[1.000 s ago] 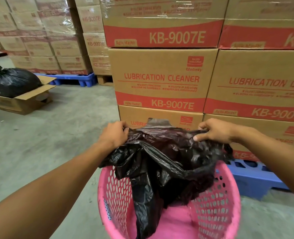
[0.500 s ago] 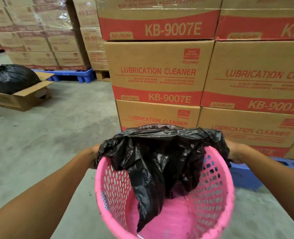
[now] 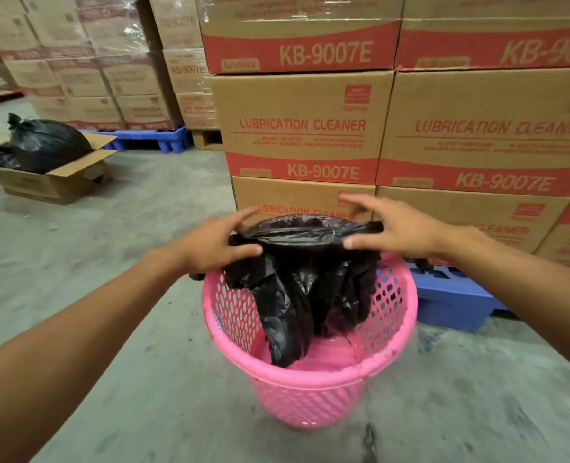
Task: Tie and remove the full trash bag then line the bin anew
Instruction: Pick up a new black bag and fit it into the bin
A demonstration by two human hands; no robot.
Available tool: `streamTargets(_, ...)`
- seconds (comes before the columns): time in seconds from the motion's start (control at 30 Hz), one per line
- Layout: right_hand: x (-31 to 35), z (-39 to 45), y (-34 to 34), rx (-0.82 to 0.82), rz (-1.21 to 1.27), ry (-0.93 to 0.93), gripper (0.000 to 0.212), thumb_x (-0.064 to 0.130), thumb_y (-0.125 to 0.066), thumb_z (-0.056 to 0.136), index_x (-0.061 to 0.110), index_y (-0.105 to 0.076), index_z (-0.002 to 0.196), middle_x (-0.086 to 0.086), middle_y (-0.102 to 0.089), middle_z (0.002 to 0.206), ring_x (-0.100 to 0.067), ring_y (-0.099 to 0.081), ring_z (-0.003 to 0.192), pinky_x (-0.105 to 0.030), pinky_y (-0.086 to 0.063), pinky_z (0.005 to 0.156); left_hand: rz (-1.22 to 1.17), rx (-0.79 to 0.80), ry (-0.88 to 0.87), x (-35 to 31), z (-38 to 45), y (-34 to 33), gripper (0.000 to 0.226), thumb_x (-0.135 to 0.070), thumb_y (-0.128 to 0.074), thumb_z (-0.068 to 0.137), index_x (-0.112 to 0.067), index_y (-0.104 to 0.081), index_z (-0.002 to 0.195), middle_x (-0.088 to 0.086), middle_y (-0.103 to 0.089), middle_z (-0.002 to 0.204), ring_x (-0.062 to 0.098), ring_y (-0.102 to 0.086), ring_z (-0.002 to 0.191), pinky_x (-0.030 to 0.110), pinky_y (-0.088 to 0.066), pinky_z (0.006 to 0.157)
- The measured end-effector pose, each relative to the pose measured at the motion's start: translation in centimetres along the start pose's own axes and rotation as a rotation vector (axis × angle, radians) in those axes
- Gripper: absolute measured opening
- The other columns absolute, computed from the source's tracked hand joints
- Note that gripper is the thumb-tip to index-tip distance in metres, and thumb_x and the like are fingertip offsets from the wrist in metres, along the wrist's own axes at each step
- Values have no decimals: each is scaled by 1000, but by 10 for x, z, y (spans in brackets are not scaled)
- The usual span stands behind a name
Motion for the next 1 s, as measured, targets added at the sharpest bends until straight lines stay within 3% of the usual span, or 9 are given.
streamTargets(0.07, 7, -10, -15, 55, -247, 98, 33, 32, -60, 91, 19, -58, 121, -2, -66, 116, -25, -60, 110, -26, -41, 87, 239, -83, -130, -17, -17, 9, 29, -42, -52, 90, -25, -62, 110, -1, -69, 105, 21, -64, 100, 30, -46, 85)
streamTargets(0.13, 13, -37, -26, 75, -369, 198, 12, 29, -51, 95, 22, -57, 101, -1, -65, 100, -25, -61, 97, -35, -47, 80, 295, -103, -258, -29, -48, 7, 31, -54, -44, 90, -26, -57, 88, -6, -64, 86, 17, -59, 86, 36, -45, 78)
streamTargets(0.27, 19, -104, -31, 84, -390, 324, 27, 51, -38, 97, 27, -50, 95, 5, -52, 90, -18, -48, 86, -36, -45, 76, 351, 10, -312, -24, -109, -24, 56, -81, -49, 73, -30, -50, 95, -14, -49, 91, 11, -42, 88, 30, -37, 80)
streamTargets(0.4, 19, -133, -40, 99, -397, 318, 45, 71, -43, 87, 27, -44, 94, 7, -39, 89, -18, -37, 85, -32, -38, 74, 293, -66, -340, -15, -118, -32, 57, -77, -58, 70, -27, -53, 96, -11, -47, 91, 14, -41, 86, 27, -39, 75)
streamTargets(0.57, 28, -135, -42, -4, -489, 374, 25, 57, -37, 94, 32, -40, 92, 10, -46, 82, -10, -28, 74, -28, -32, 62, 260, -153, -340, -18, -110, -29, 47, -71, -49, 81, -29, -58, 99, -11, -51, 95, 15, -44, 92, 32, -47, 74)
streamTargets(0.63, 41, -140, -51, -49, -624, 443, 11, 38, -50, 94, 29, -44, 91, 8, -47, 80, -14, -31, 73, -29, -27, 61, 316, -184, -381, -26, -116, -32, 41, -64, -46, 87, -28, -61, 102, -9, -53, 94, 19, -46, 90, 31, -46, 73)
streamTargets(0.73, 54, -152, -68, -99, -676, 469, 23, 8, -65, 82, 23, -53, 95, 4, -45, 80, -20, -36, 74, -33, -26, 62, 303, -273, -423, -34, -133, -40, 28, -44, -45, 95, -23, -61, 98, -1, -56, 98, 25, -54, 93, 32, -45, 77)
streamTargets(0.9, 49, -162, -62, -115, -361, 295, 19, 44, -50, 92, 30, -49, 106, 10, -46, 92, -16, -41, 81, -32, -35, 67, 163, -320, -395, -38, -138, -48, 13, -27, -48, 94, -21, -59, 97, 4, -54, 105, 22, -55, 122, 28, -48, 91)
streamTargets(1.0, 54, -160, -67, -157, -265, 259, 19, 46, -55, 89, 32, -50, 101, 14, -44, 90, -13, -38, 82, -30, -28, 69, 131, -269, -443, -46, -141, -57, 5, -26, -55, 91, -22, -55, 96, 5, -52, 109, 25, -51, 125, 32, -43, 101)
Point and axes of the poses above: each hand's wrist, its own z-axis towards the middle knuckle, its own y-axis out of the back of the hand, x = y × z, the point moved 9 cm from there along z, towards the middle knuckle
